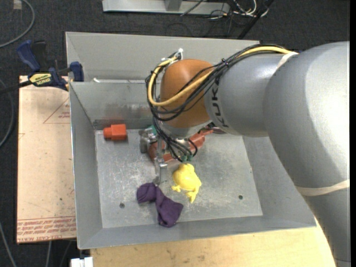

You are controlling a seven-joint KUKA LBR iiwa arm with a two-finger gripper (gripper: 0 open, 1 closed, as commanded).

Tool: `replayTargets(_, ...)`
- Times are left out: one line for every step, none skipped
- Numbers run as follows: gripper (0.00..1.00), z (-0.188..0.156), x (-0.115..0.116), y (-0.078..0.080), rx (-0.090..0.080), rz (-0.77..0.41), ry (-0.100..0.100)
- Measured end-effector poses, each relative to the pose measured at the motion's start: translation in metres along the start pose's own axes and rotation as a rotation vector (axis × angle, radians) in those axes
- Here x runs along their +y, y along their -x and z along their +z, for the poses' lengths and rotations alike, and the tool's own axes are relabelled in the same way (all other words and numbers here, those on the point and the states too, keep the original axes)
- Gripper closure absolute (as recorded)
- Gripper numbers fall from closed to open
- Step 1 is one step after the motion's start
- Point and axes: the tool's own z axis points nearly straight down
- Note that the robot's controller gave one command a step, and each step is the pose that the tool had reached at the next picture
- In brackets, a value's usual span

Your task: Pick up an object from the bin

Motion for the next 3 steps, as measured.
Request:
replayTargets(0.00, 0.002, -0.013, -0.009, -0.001, 0.156, 0.001)
replayTargets(0.00, -0.004, -0.029, -0.005, -0.001, 0.324, 0.001)
replayTargets(0.00, -0.005, -0.033, -0.005, -0.002, 0.290, 0.001)
